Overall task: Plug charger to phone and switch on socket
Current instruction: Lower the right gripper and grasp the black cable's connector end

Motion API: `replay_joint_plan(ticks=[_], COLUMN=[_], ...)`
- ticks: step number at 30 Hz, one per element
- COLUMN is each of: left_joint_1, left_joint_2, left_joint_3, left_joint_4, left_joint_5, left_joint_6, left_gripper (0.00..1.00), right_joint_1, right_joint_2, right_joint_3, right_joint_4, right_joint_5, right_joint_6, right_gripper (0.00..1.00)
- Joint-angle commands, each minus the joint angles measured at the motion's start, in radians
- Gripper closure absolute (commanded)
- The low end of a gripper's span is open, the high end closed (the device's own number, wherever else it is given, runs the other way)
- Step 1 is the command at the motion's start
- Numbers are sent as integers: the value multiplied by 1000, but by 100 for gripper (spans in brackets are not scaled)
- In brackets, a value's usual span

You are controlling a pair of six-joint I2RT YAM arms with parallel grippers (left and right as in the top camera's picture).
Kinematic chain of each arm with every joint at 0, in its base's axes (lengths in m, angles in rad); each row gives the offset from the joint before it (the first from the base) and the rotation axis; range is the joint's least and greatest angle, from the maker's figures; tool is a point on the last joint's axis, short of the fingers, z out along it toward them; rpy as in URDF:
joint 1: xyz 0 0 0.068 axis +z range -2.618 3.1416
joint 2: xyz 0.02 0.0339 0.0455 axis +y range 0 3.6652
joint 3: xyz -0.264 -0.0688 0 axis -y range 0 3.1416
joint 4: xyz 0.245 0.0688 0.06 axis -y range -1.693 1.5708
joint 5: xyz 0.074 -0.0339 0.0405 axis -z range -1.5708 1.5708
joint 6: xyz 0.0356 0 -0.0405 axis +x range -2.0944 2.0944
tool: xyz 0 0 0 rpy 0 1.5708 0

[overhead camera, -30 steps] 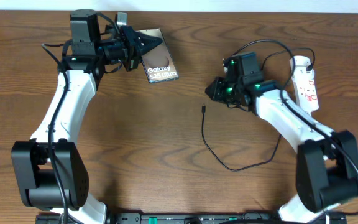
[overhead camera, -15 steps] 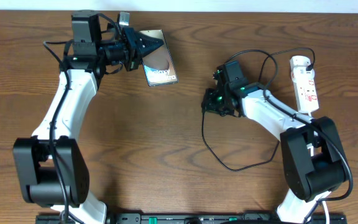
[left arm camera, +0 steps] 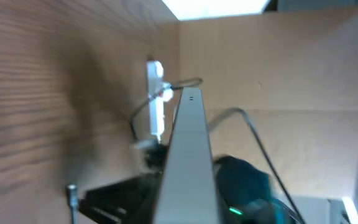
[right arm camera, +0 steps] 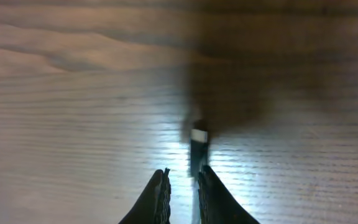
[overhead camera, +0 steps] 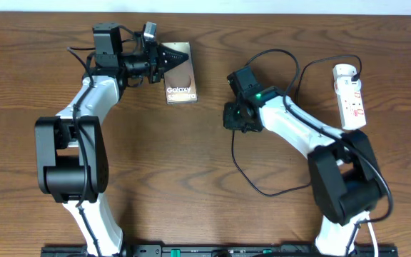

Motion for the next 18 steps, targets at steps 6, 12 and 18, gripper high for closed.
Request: replay_joint_plan(ticks=[6, 12, 18], left_joint_1=[2, 2, 2], left_joint_2=[-16, -16, -16], left_joint_3=[11, 11, 11], left_joint_4=[14, 14, 13], left_joint_5=[120, 121, 122], left_joint_6=[-77, -80, -80], left_gripper=[93, 93, 93], right_joint_1=[3, 12, 46], right_joint_2=[45, 86, 87], right_joint_3=[21, 21, 21], right_joint_4=[-15, -16, -41], right_joint_5=[48, 49, 47], right_joint_6=[-2, -44, -138], right_gripper=[86, 85, 81])
